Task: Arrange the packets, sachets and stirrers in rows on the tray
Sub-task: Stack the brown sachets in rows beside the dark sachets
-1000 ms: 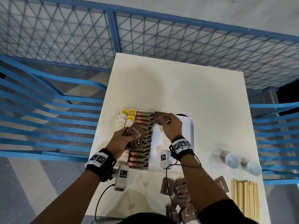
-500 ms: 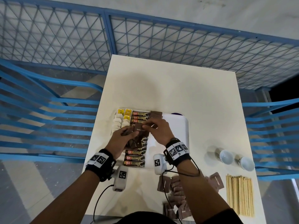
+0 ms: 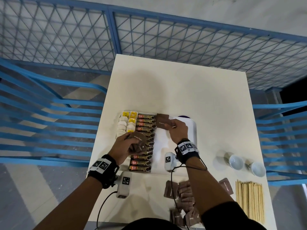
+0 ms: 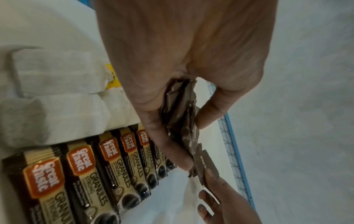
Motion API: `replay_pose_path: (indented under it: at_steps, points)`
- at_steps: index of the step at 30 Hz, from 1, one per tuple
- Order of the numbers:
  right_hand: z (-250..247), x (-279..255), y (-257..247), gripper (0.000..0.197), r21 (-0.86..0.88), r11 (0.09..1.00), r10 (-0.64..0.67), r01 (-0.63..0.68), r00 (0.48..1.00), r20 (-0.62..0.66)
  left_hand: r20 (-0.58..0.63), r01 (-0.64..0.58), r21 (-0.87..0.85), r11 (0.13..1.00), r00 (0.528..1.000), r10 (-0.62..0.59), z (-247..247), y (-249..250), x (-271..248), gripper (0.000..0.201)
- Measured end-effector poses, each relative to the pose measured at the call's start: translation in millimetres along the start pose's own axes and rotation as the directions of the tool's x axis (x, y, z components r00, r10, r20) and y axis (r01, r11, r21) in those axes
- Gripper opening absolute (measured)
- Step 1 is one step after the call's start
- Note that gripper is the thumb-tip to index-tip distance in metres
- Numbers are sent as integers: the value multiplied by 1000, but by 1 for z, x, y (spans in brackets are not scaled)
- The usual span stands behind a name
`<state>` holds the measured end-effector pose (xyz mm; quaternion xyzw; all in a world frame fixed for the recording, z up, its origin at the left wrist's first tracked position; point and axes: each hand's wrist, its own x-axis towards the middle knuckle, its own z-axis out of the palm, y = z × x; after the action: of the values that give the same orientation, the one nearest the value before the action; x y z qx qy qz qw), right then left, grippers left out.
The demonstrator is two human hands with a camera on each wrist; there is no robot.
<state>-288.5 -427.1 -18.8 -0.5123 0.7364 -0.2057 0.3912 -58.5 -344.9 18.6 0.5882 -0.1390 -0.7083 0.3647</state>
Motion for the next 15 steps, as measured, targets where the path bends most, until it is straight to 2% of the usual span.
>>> replay_pose_path:
  at_steps: [5, 12, 15]
  points:
    - [5, 12, 8, 18, -65, 995, 69, -69, 998, 1, 0, 16, 4, 1000, 1000, -16, -3, 2, 5, 30]
    - [10, 10, 0, 28, 12, 989, 146, -146, 986, -77, -12, 15, -3, 1000, 1000, -15, -4, 2, 12, 27]
    - [11, 9, -1, 24, 27, 988, 153, -151, 985, -77, -8, 12, -2, 1000, 1000, -12, -3, 3, 12, 27]
